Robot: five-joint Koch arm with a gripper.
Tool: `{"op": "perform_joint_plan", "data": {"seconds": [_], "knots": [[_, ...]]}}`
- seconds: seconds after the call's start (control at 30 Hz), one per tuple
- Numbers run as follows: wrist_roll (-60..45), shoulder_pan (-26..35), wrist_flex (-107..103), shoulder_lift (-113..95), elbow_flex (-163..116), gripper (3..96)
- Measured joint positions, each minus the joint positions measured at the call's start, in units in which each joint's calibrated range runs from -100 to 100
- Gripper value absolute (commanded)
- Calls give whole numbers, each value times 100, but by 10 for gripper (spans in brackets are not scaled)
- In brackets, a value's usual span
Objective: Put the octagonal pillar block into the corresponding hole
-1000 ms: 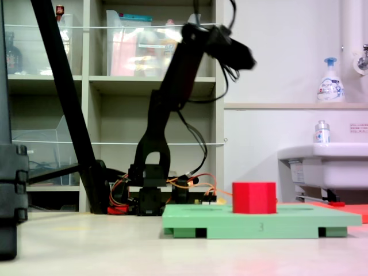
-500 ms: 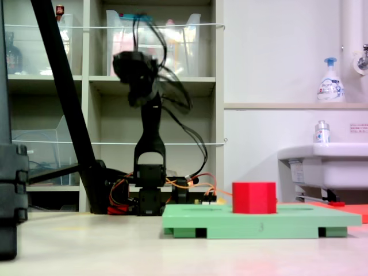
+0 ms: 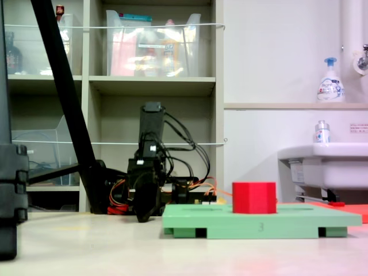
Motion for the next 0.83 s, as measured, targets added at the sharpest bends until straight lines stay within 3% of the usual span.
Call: {"op": "perform_joint_plan", "data": {"seconds": [0.83], "knots": [[-5,190,-715,-233,-216,489]]}}
